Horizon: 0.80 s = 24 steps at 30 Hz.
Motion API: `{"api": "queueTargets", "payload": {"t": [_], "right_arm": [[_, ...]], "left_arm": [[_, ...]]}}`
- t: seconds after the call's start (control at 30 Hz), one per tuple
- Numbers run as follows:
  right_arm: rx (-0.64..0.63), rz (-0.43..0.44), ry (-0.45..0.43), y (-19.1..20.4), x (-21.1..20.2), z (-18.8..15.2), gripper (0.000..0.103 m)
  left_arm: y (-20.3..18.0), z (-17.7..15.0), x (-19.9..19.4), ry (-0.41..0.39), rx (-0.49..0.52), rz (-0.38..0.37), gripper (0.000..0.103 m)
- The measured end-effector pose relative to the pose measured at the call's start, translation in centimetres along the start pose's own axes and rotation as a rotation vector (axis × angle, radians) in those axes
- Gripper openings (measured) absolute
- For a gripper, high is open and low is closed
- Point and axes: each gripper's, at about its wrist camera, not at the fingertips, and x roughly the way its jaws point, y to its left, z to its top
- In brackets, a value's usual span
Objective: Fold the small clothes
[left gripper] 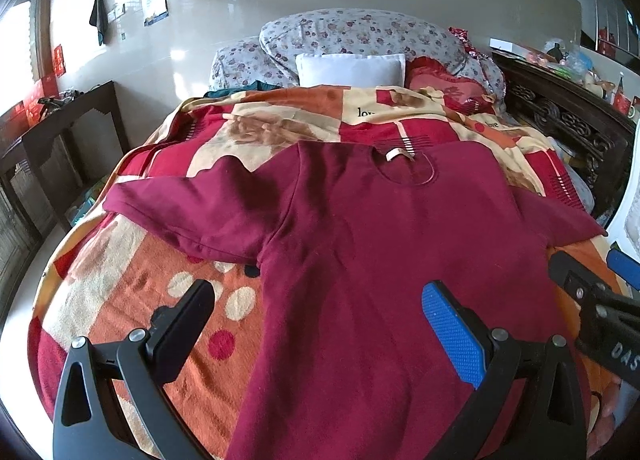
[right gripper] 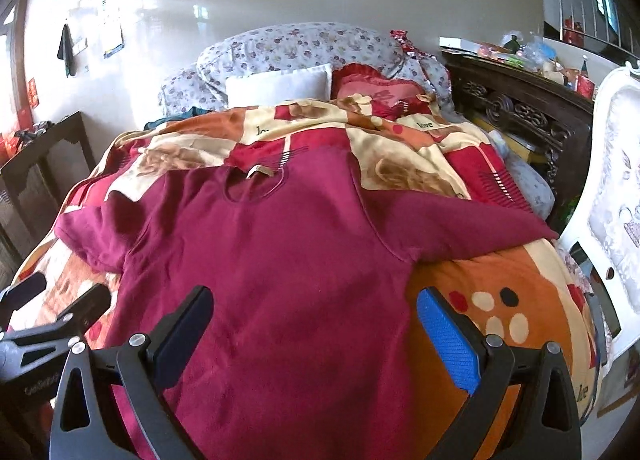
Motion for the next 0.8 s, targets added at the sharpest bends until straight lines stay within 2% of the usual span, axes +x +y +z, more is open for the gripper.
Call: {"api": "queueTargets", "payload": {"t": [0.67, 0.8], "right_arm": [[0.078, -0.014, 0.04, -0.5, 3.3, 0.1, 0.103], [0.082, -0.015, 0.041, -0.5, 3.4, 0.1, 0.103]], "left_arm": [[0.2, -0.6, 2.9, 0.013, -0.026, 0.023, 0.103], [0.3, -0.5, 3.3, 0.023, -0.041, 0.007, 0.103]]}}
